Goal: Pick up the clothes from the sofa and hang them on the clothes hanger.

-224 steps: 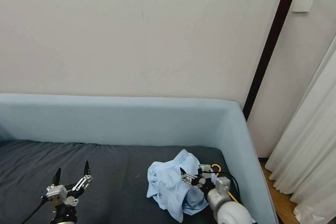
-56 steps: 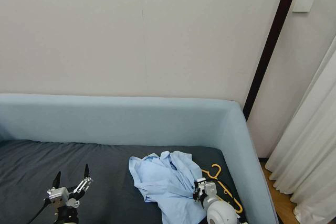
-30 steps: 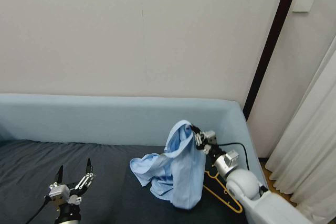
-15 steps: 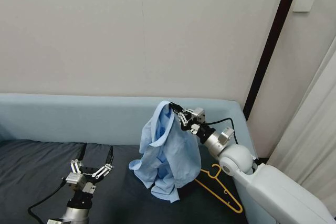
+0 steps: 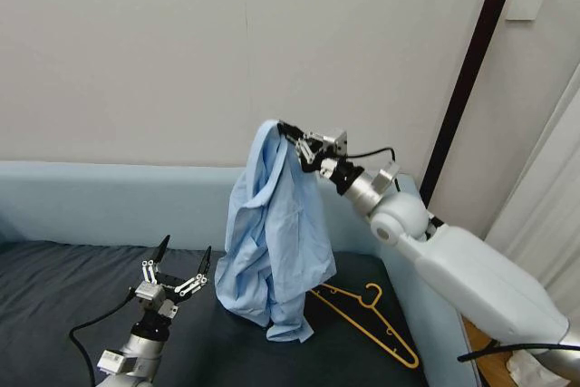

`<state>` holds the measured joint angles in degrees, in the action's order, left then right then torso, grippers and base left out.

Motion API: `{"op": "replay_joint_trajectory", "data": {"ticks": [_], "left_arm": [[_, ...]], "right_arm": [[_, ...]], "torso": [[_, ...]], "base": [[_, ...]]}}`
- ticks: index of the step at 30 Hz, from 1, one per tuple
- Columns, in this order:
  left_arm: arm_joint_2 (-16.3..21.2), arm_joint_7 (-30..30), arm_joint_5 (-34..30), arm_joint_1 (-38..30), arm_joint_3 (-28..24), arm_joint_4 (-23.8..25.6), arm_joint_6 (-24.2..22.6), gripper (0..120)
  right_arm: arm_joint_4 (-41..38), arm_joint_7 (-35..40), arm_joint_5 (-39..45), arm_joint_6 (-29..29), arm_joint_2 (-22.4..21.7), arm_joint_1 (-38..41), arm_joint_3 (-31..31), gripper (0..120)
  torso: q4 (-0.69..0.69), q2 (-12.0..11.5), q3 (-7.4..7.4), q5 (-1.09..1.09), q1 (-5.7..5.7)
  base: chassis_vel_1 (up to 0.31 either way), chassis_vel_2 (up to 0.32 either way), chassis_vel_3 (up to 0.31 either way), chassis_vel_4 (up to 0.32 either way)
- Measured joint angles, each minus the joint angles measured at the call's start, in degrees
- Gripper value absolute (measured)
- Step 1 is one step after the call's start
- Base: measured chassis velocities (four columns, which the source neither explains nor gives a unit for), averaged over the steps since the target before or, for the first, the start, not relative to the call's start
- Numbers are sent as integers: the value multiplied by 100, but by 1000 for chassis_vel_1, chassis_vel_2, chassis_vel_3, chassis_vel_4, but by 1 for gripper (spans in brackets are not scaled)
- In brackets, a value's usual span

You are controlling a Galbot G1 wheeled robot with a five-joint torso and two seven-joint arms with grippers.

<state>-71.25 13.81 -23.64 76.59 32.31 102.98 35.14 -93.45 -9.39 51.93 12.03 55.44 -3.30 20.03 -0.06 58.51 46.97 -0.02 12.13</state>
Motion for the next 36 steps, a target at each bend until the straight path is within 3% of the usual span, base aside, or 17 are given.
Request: {"op": "replay_joint_trajectory", "data": {"ticks": [9,16,25,32,36], "left_arm": [[-66,20,-292,90,58,308,123,100],[-89,218,-292,195,70,374,204,100],[-164,564,640,250,45,-202,424,100],[-225,589,1397,176,-19,-622,701,100],[-254,645,1477,161,-49,-614,825,100]], "right_arm": [[-150,-91,275,-140,-116,738,175,0],[-298,-125,-355,-76,-237,-395,389,0],[-259,-153,-781,-3,-150,-1505,275,0],[-374,-105,-738,-17,-152,-1678,196,0],[-386,-66,-742,-29,-175,-1719,155,0]], "torso": [[0,1,-2,0,0],[-1,0,0,3,0],[0,0,-1,0,0],[0,0,-1,0,0],[0,0,-1,0,0]], "base": [[0,0,0,0],[0,0,0,0],[0,0,0,0],[0,0,0,0],[0,0,0,0]]}}
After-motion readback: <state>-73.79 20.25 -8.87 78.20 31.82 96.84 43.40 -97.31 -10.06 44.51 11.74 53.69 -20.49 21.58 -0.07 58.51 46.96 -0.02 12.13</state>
